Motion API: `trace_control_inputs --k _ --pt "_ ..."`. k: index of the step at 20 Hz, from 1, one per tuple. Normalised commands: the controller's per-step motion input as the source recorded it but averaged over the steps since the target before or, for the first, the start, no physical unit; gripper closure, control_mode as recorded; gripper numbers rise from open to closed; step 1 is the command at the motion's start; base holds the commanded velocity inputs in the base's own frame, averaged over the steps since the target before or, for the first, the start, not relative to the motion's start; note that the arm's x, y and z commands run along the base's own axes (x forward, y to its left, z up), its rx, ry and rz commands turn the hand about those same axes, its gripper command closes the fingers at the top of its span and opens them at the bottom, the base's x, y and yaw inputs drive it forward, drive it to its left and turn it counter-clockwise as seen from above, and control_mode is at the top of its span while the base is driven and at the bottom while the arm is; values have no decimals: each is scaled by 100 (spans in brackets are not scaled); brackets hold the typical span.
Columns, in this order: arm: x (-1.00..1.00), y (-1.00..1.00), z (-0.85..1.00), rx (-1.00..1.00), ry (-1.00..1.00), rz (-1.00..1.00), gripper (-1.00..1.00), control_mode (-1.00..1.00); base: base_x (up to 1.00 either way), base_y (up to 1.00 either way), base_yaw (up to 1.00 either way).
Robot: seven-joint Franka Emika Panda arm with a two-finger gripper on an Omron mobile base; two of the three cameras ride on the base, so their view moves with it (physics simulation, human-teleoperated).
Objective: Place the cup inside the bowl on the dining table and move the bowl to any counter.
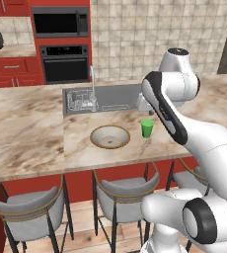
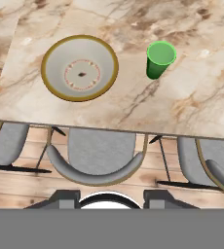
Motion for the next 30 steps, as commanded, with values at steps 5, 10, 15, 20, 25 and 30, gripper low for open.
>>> trace_control_inputs --k 5,10,15,20,25,30 --pt "0 -8 -7 0 0 0 -100 -100 0 0 0" --pt "0 -21 -13 0 0 0 -100 -100 0 0 0" --pt "3 -27 -15 0 0 0 -100 -100 0 0 0" --pt "6 -31 -14 0 0 0 -100 -100 0 0 0" --pt "10 -28 -4 0 0 0 -100 -100 0 0 0" --pt "17 -25 -7 0 0 0 -100 -100 0 0 0"
